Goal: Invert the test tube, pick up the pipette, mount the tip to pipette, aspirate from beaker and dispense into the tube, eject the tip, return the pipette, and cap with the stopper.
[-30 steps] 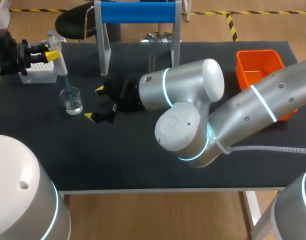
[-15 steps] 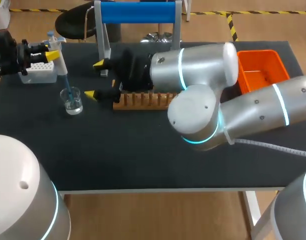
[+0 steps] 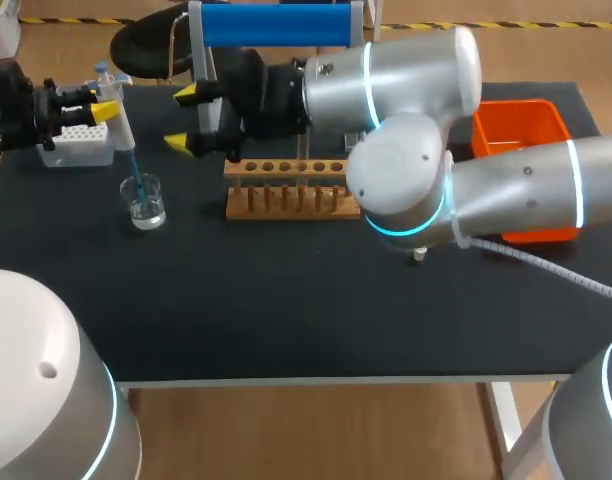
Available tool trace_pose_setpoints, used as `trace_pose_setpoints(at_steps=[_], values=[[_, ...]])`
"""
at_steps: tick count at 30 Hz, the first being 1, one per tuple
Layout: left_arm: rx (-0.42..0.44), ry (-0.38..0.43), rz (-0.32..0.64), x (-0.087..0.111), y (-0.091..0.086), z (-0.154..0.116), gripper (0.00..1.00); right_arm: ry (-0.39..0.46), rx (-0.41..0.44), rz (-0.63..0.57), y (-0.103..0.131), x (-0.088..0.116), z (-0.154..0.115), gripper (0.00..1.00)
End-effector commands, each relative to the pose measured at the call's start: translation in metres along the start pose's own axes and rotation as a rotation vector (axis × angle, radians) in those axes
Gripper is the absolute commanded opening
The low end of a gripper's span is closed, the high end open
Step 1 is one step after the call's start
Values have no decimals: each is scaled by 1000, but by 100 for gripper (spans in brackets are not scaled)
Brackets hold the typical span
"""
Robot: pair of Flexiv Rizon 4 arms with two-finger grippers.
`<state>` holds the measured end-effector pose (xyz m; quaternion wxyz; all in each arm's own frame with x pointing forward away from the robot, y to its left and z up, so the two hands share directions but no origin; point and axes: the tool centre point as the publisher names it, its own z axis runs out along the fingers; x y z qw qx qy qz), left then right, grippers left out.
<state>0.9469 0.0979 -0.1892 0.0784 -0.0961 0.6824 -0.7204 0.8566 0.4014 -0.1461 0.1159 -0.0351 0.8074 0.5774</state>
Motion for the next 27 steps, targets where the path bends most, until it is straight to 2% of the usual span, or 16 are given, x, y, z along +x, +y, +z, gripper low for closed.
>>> trace_pose_setpoints(at_steps=[1, 2, 3, 18, 27], values=[[1, 5, 1, -1, 0, -1, 0, 76, 16, -1, 11, -14, 5, 11], [1, 5, 1, -1, 0, -1, 0, 76, 12, -2, 14, -16, 6, 3], [1, 5, 1, -1, 0, -1, 0, 76, 7, -2, 16, -19, 7, 0], [1, 5, 1, -1, 0, -1, 0, 103, -62, 66, 34, -40, 29, 0], [1, 5, 1, -1, 0, -1, 0, 87, -141, 135, 46, -56, 48, 0]])
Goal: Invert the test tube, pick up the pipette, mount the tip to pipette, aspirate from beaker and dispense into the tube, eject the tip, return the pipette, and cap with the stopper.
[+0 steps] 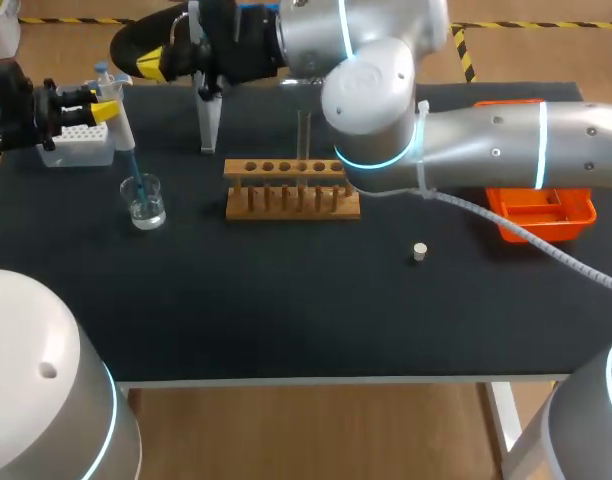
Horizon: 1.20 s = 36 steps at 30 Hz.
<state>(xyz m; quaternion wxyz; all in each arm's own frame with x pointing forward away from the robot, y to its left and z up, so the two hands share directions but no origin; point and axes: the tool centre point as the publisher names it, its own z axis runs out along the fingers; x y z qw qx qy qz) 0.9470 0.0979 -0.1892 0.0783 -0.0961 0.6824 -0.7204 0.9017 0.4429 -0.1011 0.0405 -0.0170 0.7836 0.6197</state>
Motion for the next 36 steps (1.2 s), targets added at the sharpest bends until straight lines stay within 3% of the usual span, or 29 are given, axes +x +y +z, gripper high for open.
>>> trace_pose_setpoints(at_steps=[1, 17, 36], values=[[1, 5, 1, -1, 0, -1, 0, -3, -54, 16, 0, -8, 18, 0], [1, 5, 1, -1, 0, -1, 0, 33, -187, 76, 6, -25, 49, 0], [1, 5, 1, -1, 0, -1, 0, 51, -208, 75, 4, -32, 79, 0]])
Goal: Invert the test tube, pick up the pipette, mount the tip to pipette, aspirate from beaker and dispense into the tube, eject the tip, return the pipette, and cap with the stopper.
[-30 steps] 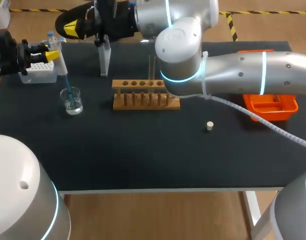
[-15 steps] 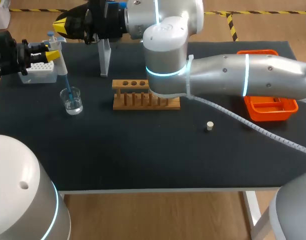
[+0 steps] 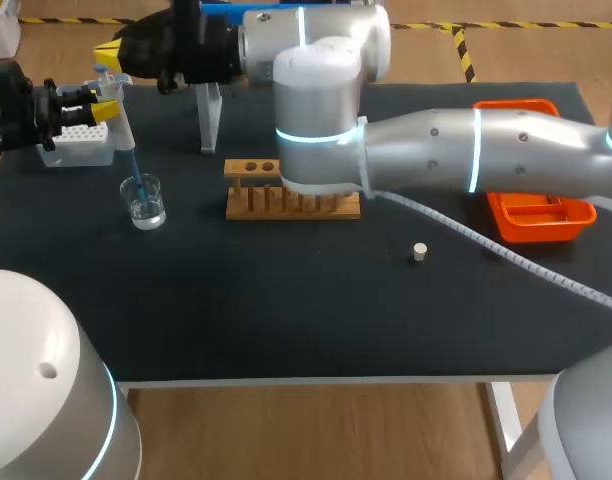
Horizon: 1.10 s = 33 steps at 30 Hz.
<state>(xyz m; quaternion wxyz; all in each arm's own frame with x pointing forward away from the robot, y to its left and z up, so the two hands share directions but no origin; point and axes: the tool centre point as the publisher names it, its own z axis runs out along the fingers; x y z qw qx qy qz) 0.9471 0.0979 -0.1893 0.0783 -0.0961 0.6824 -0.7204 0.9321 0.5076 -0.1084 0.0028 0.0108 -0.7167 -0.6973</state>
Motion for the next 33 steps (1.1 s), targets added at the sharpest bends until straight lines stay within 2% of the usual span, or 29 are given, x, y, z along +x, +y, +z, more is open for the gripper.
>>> trace_pose_setpoints(at_steps=[1, 15, 33], values=[[1, 5, 1, -1, 0, -1, 0, -4, 3, 12, -5, -6, 14, 0], [1, 5, 1, -1, 0, -1, 0, -18, 22, 52, -10, -12, 23, 0], [1, 5, 1, -1, 0, -1, 0, -34, 51, 65, -28, -9, 21, 0]])
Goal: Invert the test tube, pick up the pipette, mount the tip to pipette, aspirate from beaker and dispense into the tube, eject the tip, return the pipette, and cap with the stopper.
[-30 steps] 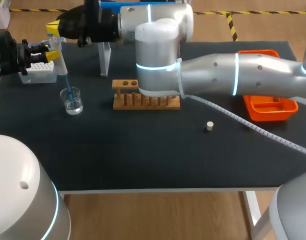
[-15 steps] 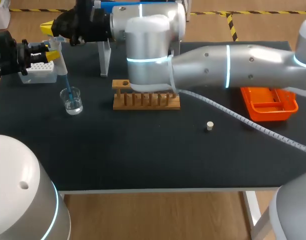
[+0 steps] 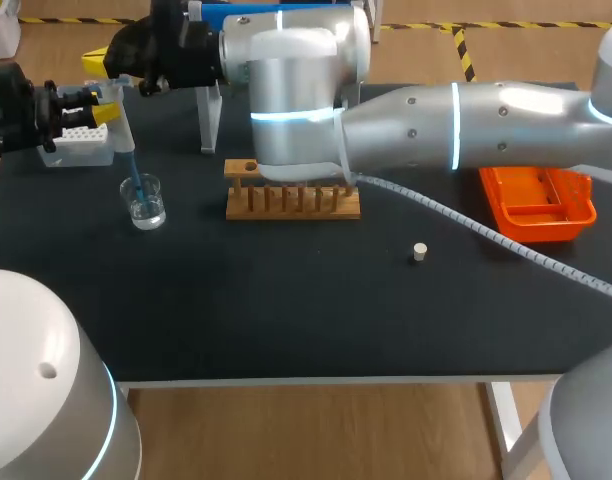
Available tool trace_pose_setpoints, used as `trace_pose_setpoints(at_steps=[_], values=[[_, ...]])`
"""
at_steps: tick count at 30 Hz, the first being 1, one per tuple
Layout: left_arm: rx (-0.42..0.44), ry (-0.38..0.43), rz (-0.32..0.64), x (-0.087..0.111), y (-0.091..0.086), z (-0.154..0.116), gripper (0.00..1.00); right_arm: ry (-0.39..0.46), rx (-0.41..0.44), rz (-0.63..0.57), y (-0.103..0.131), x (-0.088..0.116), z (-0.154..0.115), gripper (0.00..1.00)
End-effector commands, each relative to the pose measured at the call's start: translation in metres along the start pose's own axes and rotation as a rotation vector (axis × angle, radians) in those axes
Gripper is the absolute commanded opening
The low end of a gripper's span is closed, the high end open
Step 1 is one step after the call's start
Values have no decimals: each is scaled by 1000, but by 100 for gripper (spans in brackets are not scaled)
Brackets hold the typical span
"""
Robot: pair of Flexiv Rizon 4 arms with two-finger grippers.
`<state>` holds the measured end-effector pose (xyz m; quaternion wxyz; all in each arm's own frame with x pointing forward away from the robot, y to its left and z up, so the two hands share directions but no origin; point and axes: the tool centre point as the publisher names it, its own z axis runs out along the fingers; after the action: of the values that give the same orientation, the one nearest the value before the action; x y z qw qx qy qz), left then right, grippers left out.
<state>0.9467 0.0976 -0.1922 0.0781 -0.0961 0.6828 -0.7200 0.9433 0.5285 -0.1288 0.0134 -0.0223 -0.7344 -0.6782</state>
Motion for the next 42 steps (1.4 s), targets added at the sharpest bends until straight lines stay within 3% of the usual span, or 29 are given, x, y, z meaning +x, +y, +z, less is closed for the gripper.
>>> trace_pose_setpoints(at_steps=[1, 20, 31, 37, 38, 39, 40, 41, 42], values=[[2, 5, 1, -2, -3, -1, 0, -3, 1, 4, -10, 3, 0, 0], [2, 5, 1, -2, -3, -1, 0, -4, 33, 33, -32, 9, -2, 0], [2, 5, 1, -2, -3, -1, 0, -13, -26, -56, 25, 8, -12, 0], [2, 5, 1, -2, -3, -1, 0, -13, -30, -85, 38, 13, -16, 0], [2, 5, 1, -2, -3, -1, 0, -22, -23, -89, 38, 14, -17, 18], [2, 5, 1, -2, -3, -1, 0, -27, -14, -95, 39, 15, -19, 45], [2, 5, 1, -2, -3, -1, 0, -27, -11, -99, 39, 16, -22, 90], [2, 5, 1, -2, -3, -1, 0, -27, -10, -102, 39, 16, -27, 100], [2, 5, 1, -2, -3, -1, 0, -27, -6, -104, 39, 17, -32, 100]])
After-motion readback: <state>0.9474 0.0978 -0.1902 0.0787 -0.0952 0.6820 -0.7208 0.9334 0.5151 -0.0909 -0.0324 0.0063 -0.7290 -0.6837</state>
